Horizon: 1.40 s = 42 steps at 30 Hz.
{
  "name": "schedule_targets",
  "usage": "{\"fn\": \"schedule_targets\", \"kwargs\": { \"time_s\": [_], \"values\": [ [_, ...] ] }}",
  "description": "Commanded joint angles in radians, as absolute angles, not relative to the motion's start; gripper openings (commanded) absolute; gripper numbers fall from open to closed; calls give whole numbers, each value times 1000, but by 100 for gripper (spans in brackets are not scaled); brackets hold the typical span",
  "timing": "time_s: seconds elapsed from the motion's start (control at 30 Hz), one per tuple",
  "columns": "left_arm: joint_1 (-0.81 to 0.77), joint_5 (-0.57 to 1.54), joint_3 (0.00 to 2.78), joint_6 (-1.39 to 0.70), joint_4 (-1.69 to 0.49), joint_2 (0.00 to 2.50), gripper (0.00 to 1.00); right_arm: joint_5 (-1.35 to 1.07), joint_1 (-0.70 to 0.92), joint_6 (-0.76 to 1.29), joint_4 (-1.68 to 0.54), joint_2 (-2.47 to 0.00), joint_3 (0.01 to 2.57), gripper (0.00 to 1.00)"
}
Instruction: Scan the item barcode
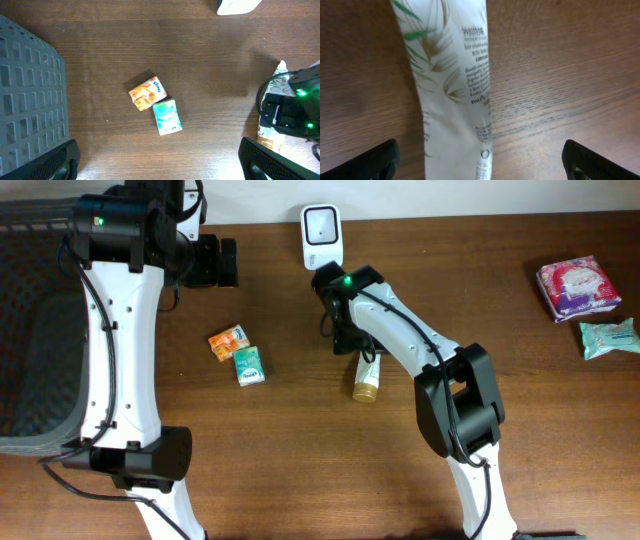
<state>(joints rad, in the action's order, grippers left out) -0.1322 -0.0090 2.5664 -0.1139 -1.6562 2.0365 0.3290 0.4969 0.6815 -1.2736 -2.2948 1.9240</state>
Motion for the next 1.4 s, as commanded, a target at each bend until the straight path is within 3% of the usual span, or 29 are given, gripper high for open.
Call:
{"fn": "schedule_targets", "kwargs": {
  "time_s": [0.0,0.63,0.83,1.37],
  "values": [
    [-130,-15,2566,-119,-1655,2036,99,349,495,695,-1221,-2297,1854,99],
    [-126,-15,2566,-119,-1655,2036,99,150,321,509,-1180,-2297,1763,99],
    [-122,-15,2566,-119,-1655,2036,99,-262,291,243,-1118,-2297,1764,99],
    [-121,-15,2566,-119,-1655,2036,99,-223,254,273,-1237,-2160,1816,99]
  ]
}}
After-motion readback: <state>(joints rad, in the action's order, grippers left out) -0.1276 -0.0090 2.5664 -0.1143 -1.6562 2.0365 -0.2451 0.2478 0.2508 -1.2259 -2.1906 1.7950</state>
